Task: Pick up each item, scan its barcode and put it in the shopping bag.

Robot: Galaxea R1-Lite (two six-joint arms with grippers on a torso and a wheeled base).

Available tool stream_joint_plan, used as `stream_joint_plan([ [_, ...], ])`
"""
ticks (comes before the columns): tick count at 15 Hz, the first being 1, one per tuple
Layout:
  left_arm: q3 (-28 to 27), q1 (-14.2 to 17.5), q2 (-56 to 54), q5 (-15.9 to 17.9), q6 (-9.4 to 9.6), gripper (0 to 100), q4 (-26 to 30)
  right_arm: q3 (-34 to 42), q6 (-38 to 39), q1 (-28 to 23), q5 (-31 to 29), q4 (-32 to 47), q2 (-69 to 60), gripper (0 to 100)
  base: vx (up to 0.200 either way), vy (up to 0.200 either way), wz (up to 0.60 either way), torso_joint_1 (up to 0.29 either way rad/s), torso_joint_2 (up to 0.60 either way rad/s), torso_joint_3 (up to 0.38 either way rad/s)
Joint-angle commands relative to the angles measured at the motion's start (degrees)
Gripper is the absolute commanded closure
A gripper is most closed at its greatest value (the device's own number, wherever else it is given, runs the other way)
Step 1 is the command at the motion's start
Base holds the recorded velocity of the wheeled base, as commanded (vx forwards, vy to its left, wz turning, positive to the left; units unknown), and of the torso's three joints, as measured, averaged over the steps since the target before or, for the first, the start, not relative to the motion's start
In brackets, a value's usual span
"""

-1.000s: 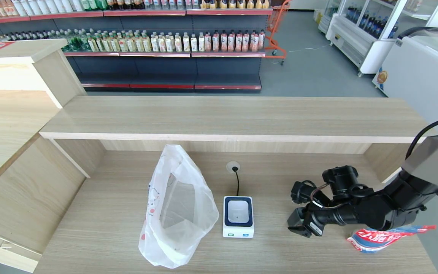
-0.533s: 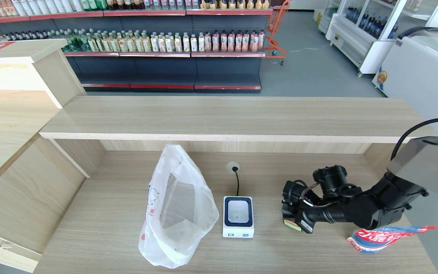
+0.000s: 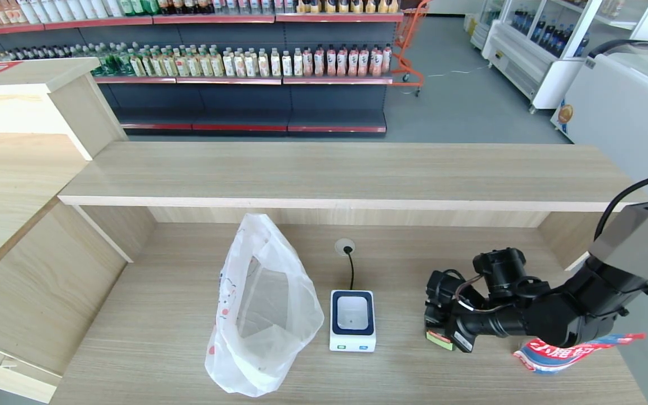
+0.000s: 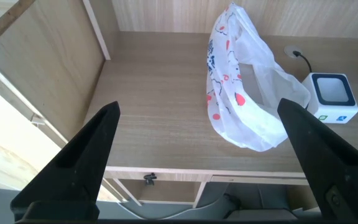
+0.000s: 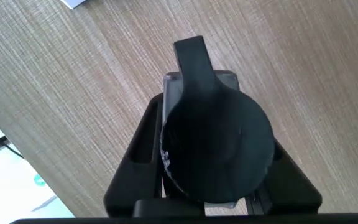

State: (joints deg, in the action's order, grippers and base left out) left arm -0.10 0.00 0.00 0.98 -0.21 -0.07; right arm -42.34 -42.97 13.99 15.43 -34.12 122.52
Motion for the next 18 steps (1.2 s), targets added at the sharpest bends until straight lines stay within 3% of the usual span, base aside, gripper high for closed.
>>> stream_joint_plan([
  [1, 0.0, 0.0, 0.0, 0.0, -0.06, 0, 0.0, 2.5, 6.7, -1.2, 0.0, -0.2, -9.0, 100, 0.000, 0.000, 0.00, 0.000, 0.00, 0.000],
  [2, 0.0, 0.0, 0.0, 0.0, 0.03, 0, 0.0, 4.2, 16.4, -1.3, 0.0, -0.2, -16.1, 100, 0.000, 0.000, 0.00, 0.000, 0.00, 0.000],
  [3, 0.0, 0.0, 0.0, 0.0, 0.03, 0, 0.0, 5.3, 19.6, -2.3, -0.1, -0.6, -21.1, 100, 0.000, 0.000, 0.00, 0.000, 0.00, 0.000],
  [5, 0.0, 0.0, 0.0, 0.0, -0.06, 0, 0.0, 9.6, 17.0, -4.2, 0.0, -5.7, -27.9, 100, 0.000, 0.000, 0.00, 0.000, 0.00, 0.000],
  [7, 0.0, 0.0, 0.0, 0.0, -0.06, 0, 0.0, 15.5, 8.1, -4.2, 0.0, -14.1, -30.1, 100, 0.000, 0.000, 0.00, 0.000, 0.00, 0.000],
  [8, 0.0, 0.0, 0.0, 0.0, 0.03, 0, 0.0, 19.0, -0.3, -4.2, 0.4, -20.7, -29.8, 100, 0.000, 0.000, 0.00, 0.000, 0.00, 0.000],
  [10, 0.0, 0.0, 0.0, 0.0, 0.03, 0, 0.0, 19.4, -20.0, -3.5, 15.4, -21.8, -28.6, 100, 0.000, 0.000, 0.00, 0.000, 0.00, 0.000],
  [11, 0.0, 0.0, 0.0, 0.0, 0.03, 0, 0.0, 19.3, -32.3, -2.7, 20.8, -21.2, -27.4, 100, 0.000, 0.000, 0.00, 0.000, 0.00, 0.000],
  [12, 0.0, 0.0, 0.0, 0.0, 0.03, 0, 0.0, 19.3, -38.0, -2.0, 22.6, -20.9, -27.1, 100, 0.000, 0.000, 0.00, 0.000, 0.00, 0.000],
  [13, 0.0, 0.0, 0.0, 0.0, 0.03, 0, 0.0, 19.2, -57.2, 1.2, 29.3, -18.3, -26.0, 100, 0.000, 0.000, 0.00, 0.000, 0.00, 0.000],
  [14, 0.0, 0.0, 0.0, 0.0, 0.03, 0, 0.0, 19.0, -62.8, 2.2, 31.0, -17.3, -25.7, 100, 0.000, 0.000, 0.00, 0.000, 0.00, 0.000],
  [15, 0.0, 0.0, 0.0, 0.0, 0.03, 0, 0.0, 18.3, -79.5, 5.9, 34.4, -13.6, -24.5, 100, 0.000, 0.000, 0.00, 0.000, 0.00, 0.000],
  [17, 0.0, 0.0, 0.0, 0.0, -0.06, 0, 0.0, 17.6, -91.1, 11.0, 35.1, -9.5, -23.6, 100, 0.000, 0.000, 0.00, 0.000, 0.00, 0.000],
  [18, 0.0, 0.0, 0.0, 0.0, 0.03, 0, 0.0, 17.7, -93.2, 12.1, 35.1, -9.3, -23.5, 100, 0.000, 0.000, 0.00, 0.000, 0.00, 0.000],
])
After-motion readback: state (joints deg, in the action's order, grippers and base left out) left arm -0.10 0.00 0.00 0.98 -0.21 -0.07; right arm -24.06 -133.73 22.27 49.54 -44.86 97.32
